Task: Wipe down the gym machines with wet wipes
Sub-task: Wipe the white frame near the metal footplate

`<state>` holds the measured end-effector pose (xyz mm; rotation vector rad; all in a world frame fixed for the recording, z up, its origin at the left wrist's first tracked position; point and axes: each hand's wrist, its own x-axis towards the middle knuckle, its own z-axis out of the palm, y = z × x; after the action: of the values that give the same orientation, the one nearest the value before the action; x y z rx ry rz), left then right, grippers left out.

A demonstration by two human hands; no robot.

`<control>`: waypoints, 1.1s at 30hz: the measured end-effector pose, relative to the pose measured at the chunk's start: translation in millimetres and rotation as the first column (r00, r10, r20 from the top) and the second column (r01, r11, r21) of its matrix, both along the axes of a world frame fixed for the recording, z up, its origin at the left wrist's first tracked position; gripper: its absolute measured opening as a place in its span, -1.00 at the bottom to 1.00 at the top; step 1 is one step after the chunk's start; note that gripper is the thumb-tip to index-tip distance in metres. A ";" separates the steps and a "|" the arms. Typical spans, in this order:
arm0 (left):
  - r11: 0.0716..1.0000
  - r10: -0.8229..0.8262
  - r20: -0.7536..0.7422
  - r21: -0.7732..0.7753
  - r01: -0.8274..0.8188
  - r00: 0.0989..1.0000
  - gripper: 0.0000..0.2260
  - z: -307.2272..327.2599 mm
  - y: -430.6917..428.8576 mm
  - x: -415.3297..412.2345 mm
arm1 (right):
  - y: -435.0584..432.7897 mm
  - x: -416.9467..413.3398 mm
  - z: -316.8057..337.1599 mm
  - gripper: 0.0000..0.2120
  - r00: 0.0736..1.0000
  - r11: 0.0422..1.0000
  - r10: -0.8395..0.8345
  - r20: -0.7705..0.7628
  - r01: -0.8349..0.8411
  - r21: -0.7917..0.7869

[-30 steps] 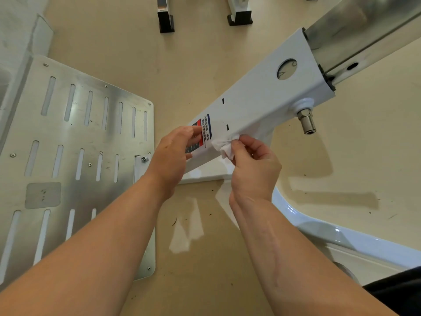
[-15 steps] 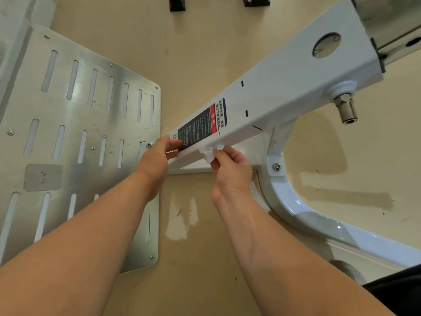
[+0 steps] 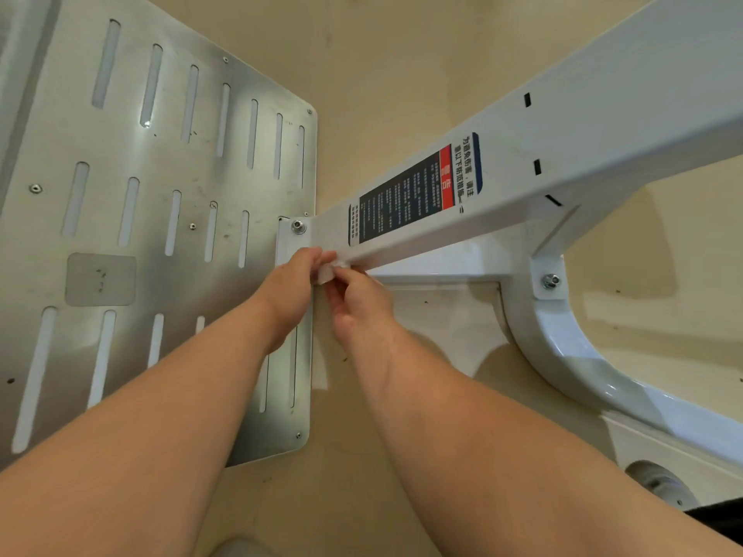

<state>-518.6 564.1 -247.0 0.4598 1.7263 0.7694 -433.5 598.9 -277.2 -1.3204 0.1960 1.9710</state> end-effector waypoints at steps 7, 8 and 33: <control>1.000 0.013 -0.035 -0.002 -0.013 0.999 -0.58 -4.0 -0.3 3.7 | 13.3 61.6 0.9 -0.79 0.997 0.993 -0.060 0.051 0.054 0.108; 1.000 0.016 -0.031 0.002 -0.016 0.999 -0.59 -1.5 0.5 5.6 | 14.7 64.7 1.3 -0.80 0.996 0.991 -0.080 0.048 0.075 0.115; 0.910 -0.282 -0.772 -0.027 0.414 0.570 0.00 14.3 9.8 131.2 | 50.6 182.3 -36.7 -0.17 -0.513 -0.221 -0.011 0.858 -0.836 -0.503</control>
<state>-387.4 573.8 -232.7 1.3649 2.2449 0.4187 -251.2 649.5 -314.0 -1.7035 -2.9147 0.8273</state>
